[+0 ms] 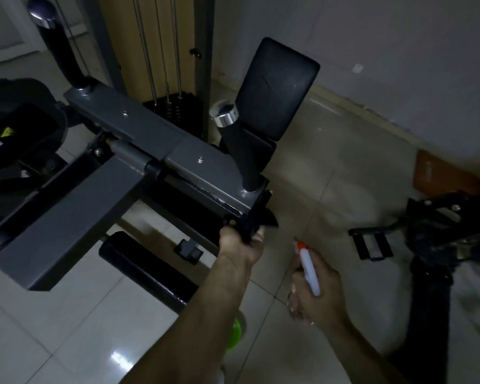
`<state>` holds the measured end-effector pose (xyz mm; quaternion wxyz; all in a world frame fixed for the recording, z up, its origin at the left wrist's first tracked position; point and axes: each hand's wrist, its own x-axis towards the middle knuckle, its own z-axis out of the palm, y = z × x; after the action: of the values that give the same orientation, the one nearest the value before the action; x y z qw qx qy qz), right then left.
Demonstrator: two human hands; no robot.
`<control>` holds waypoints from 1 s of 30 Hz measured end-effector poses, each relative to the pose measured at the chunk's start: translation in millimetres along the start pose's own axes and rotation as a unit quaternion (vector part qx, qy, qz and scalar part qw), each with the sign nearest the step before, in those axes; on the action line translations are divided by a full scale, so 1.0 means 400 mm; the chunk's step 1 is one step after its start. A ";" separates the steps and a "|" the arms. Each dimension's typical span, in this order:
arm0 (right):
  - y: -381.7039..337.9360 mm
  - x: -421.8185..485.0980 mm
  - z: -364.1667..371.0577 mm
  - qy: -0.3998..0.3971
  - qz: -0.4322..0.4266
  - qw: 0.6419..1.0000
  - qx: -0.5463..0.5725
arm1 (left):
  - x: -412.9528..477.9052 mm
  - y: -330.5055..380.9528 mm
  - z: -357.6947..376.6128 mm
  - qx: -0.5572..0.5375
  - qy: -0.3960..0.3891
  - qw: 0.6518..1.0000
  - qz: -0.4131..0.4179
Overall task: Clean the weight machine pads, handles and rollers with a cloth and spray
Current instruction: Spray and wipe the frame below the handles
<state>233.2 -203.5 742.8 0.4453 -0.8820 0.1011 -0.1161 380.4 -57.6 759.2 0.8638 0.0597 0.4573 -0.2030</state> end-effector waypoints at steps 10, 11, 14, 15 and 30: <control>-0.038 -0.034 0.004 -0.042 0.039 0.998 0.014 | -0.034 0.042 0.003 -0.031 0.022 0.999 -0.025; -0.042 -0.031 0.007 -0.048 0.046 0.998 0.018 | -0.037 0.051 -0.002 -0.027 0.035 0.999 -0.024; -0.035 -0.027 0.013 -0.046 0.069 0.996 0.041 | -0.035 0.042 0.011 0.019 0.045 0.999 0.005; -0.039 -0.027 0.014 -0.054 0.071 0.995 0.051 | -0.026 0.028 0.024 0.031 0.046 0.998 0.023; -0.217 0.131 0.076 -0.072 -0.065 0.995 0.012 | -0.045 0.233 0.103 0.184 0.101 0.967 0.143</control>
<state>298.8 -144.5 801.6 0.4535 -0.8874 0.0097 -0.0826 440.8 20.8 789.9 0.8071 0.3024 0.4841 -0.1510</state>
